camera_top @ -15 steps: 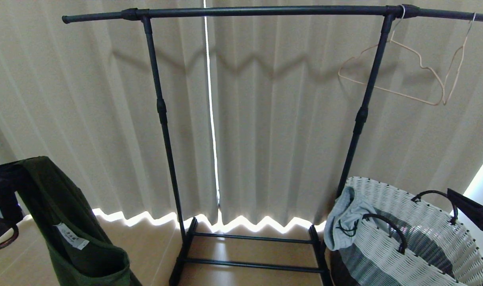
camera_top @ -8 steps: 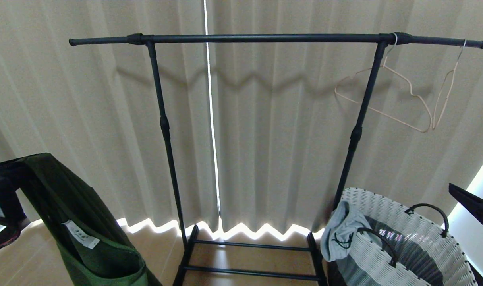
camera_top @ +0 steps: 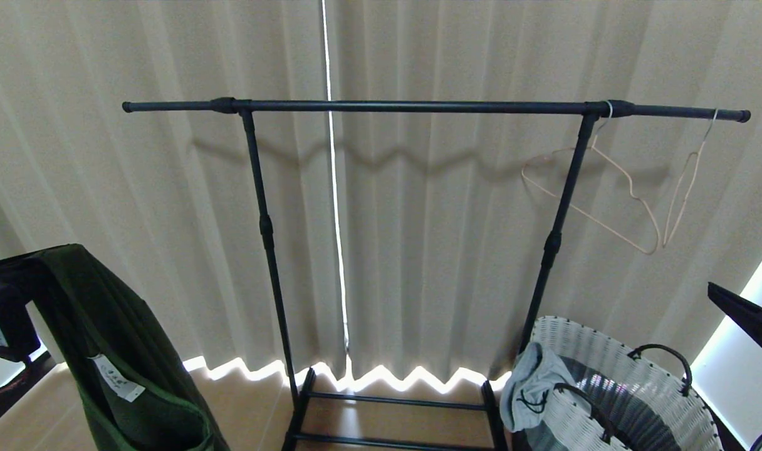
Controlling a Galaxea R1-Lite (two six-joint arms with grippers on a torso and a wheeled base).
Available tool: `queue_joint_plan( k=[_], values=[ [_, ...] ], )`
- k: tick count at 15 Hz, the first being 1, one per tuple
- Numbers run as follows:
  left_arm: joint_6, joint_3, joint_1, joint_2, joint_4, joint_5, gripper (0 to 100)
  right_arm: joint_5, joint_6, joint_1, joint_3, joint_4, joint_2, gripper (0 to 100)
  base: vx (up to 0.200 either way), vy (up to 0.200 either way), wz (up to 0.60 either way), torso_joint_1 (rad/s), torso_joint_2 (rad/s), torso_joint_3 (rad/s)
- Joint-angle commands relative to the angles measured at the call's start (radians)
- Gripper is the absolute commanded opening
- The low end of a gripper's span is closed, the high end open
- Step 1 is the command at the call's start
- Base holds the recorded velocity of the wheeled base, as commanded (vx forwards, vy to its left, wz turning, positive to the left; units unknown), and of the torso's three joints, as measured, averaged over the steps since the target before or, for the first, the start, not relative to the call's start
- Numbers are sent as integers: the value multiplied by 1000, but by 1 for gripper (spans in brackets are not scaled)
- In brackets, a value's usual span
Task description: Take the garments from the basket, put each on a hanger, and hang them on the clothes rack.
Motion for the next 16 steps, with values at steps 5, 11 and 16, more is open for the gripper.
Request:
queue_joint_plan(
  k=[5, 11, 16],
  values=[
    [14, 7, 2, 3, -1, 0, 0, -1, -2, 0, 0, 1, 2, 100, 0, 0, 0, 225, -510, -281],
    [35, 16, 3, -1, 1, 2, 0, -1, -2, 0, -3, 0, -6, 100, 0, 0, 0, 50, -105, -57],
    [37, 38, 2, -3, -1, 2, 0, -1, -3, 0, -1, 0, -15, 100, 0, -160, 0, 5, -2, 2]
  ],
)
